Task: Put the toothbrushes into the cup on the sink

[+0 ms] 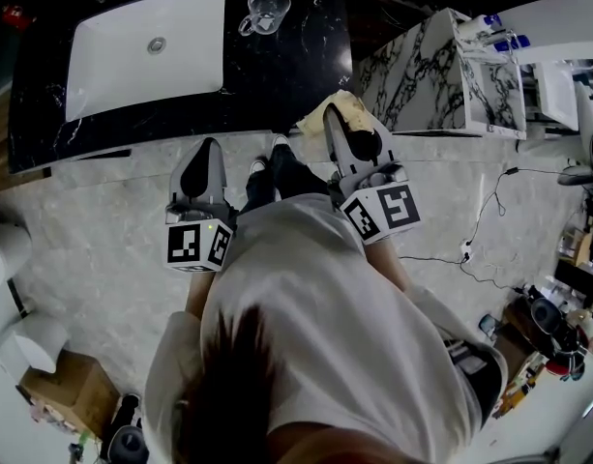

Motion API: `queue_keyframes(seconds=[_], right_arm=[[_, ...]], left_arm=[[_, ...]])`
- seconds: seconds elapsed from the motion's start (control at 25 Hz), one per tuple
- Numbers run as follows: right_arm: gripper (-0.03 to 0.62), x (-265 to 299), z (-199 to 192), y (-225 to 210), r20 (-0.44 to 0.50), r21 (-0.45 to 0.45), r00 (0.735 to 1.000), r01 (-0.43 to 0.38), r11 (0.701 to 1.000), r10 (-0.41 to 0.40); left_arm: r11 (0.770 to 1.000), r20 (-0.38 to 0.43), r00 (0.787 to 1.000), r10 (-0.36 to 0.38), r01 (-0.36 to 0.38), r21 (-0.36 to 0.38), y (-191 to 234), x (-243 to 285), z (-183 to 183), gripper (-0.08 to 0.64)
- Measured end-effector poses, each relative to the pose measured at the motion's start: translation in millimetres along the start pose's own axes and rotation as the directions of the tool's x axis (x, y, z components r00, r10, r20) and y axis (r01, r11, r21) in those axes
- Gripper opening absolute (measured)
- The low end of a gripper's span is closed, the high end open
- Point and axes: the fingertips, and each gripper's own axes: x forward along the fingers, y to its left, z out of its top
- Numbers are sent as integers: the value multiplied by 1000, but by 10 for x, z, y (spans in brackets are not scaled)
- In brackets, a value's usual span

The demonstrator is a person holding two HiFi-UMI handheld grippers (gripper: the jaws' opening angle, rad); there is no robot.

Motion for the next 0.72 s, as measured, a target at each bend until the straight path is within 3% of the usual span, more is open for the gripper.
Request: queue_keyframes(seconds=[0.28,0.72], right_arm=[[57,209,19,-195,-12,2,1000,-11,1000,11],[57,711,229,-903,11,22,1000,-21,1000,20]], left_arm=[[1000,1,1000,24,-24,-2,63,239,42,9],[998,15,998,62,-62,2,10,1058,263,9]])
